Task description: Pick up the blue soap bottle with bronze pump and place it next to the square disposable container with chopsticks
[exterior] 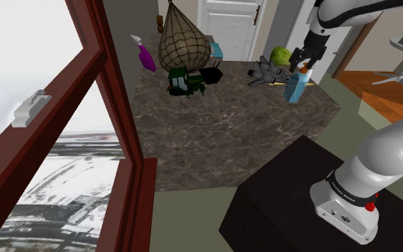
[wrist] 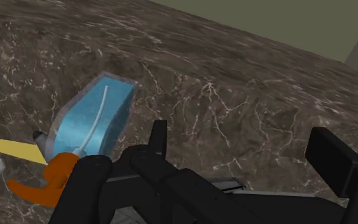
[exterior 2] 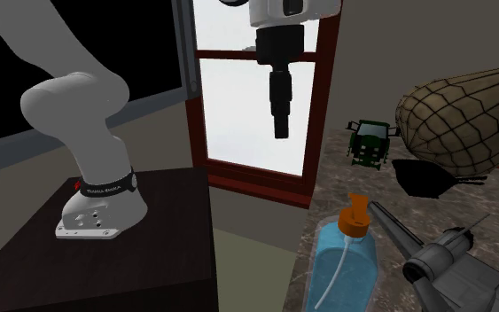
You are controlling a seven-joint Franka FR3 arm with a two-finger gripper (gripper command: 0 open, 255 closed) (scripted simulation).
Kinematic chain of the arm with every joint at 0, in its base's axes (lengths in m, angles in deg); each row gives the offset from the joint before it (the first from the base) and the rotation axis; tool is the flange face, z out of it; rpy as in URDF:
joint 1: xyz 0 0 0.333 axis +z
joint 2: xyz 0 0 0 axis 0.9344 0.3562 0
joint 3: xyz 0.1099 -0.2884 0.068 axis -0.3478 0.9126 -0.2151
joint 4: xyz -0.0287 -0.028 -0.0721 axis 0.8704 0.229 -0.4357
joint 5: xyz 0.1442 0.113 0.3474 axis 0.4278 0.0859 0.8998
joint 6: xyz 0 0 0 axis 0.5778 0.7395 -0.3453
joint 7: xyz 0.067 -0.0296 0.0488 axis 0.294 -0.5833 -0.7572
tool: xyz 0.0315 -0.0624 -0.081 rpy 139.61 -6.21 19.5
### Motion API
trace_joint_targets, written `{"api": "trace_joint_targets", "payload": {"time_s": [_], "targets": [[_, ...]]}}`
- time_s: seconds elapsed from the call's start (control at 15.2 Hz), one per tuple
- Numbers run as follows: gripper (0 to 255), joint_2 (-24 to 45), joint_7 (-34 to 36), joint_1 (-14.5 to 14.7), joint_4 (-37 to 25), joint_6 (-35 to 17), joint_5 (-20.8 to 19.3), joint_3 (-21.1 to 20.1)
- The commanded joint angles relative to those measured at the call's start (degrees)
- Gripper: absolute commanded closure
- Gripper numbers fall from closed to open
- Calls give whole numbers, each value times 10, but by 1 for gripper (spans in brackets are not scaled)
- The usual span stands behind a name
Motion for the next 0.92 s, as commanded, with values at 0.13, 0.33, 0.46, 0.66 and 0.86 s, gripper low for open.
{"api": "trace_joint_targets", "payload": {"time_s": [0.13,0.33,0.46,0.66,0.86], "targets": [[0,59,10,-22,-12,-62,-1,28],[0,104,15,-36,-27,-103,5,48],[0,136,16,-45,-39,-129,12,61],[0,183,15,-57,-59,-166,29,81],[0,215,11,-65,-69,-191,45,91]]}}
